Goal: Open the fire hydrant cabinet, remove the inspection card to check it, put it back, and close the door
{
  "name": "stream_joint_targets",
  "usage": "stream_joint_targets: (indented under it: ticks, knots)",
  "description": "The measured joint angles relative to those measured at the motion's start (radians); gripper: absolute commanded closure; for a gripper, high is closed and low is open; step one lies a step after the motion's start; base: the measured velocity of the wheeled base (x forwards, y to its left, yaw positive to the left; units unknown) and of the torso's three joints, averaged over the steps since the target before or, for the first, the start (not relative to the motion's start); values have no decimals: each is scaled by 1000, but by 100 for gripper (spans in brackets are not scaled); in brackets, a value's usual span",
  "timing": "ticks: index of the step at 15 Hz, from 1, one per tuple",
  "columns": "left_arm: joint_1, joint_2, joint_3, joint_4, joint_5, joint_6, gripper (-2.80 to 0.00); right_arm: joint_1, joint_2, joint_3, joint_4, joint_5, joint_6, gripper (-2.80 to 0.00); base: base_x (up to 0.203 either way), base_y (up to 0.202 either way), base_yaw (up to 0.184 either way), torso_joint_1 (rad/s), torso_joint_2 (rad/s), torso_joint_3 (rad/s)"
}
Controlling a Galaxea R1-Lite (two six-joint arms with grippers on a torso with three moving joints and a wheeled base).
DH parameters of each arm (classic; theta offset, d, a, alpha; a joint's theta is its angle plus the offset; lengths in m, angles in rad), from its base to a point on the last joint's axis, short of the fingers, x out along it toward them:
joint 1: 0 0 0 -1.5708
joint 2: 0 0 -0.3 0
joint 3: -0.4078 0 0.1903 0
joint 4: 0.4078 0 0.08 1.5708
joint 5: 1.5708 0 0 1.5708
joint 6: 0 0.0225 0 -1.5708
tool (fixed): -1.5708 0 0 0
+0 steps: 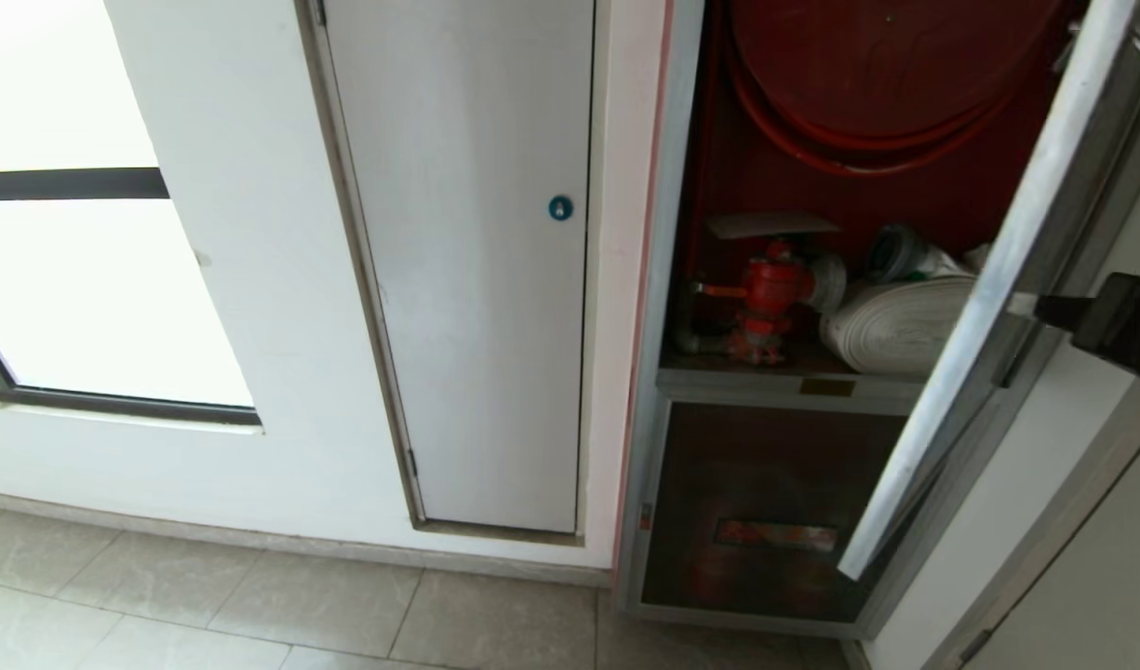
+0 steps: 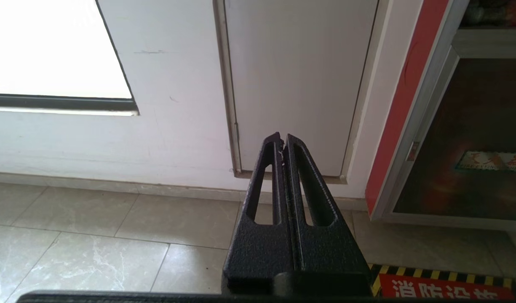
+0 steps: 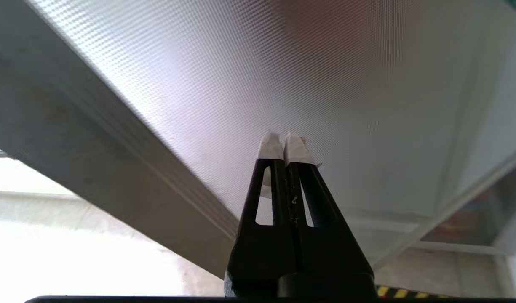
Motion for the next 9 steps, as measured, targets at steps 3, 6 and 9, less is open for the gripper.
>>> stream_joint_targets:
  ticks: [3,6,9]
  knots:
    - [0,0,0,0,0,0,0,60,184,-156,-9,-1,15,0,0,0,0,0,0,0]
    - [0,0,0,0,0,0,0,101,379,-349,-15,-3,20,0,0,0,0,0,0,0]
    - [0,0,0,0,0,1,0,117,561,-581,-2,-17,20,0,0,0,0,0,0,0]
